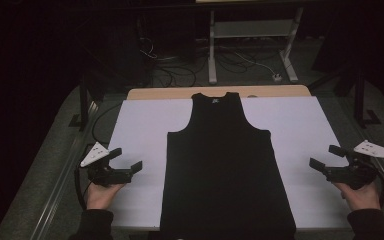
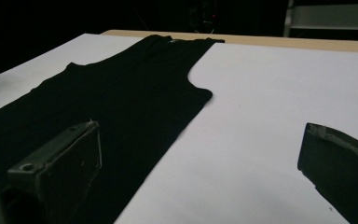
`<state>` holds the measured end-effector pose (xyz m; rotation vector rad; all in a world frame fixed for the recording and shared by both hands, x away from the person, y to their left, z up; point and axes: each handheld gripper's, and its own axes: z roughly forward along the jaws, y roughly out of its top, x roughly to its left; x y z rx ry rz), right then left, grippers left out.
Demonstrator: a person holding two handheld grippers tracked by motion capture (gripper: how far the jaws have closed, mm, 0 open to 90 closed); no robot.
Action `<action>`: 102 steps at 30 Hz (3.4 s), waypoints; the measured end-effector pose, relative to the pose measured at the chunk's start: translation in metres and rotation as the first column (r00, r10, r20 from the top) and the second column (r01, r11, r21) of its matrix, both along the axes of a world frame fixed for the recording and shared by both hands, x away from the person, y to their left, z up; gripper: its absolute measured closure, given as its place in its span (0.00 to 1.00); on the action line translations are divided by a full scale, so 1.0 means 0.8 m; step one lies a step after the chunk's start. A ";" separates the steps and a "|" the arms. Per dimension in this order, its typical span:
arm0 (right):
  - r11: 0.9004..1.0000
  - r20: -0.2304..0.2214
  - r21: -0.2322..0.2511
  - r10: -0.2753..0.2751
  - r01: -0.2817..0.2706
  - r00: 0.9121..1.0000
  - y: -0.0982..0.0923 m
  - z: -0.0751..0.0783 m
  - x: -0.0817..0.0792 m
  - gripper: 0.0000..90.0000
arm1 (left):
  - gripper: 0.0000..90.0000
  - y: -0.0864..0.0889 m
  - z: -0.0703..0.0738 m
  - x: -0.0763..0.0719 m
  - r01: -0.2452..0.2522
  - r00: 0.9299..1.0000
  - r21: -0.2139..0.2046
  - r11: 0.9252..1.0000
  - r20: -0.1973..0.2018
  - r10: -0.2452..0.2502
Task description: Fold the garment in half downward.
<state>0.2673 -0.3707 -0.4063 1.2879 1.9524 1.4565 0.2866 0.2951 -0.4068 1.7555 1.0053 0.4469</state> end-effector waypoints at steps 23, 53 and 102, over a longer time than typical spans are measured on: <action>0.998 -0.011 -0.061 0.030 -0.030 0.999 0.015 0.022 0.024 0.00 | 0.00 -0.013 0.024 0.020 -0.004 1.000 0.040 0.999 0.007 0.004; 0.985 -0.054 -0.118 0.117 -0.122 0.992 0.040 0.079 0.077 0.00 | 0.00 -0.037 0.059 0.060 0.088 0.996 0.058 0.994 -0.033 -0.086; 0.966 -0.147 -0.154 0.186 -0.209 0.971 0.077 0.087 0.162 0.00 | 0.00 -0.073 0.084 0.144 0.179 0.981 0.104 0.978 -0.095 -0.169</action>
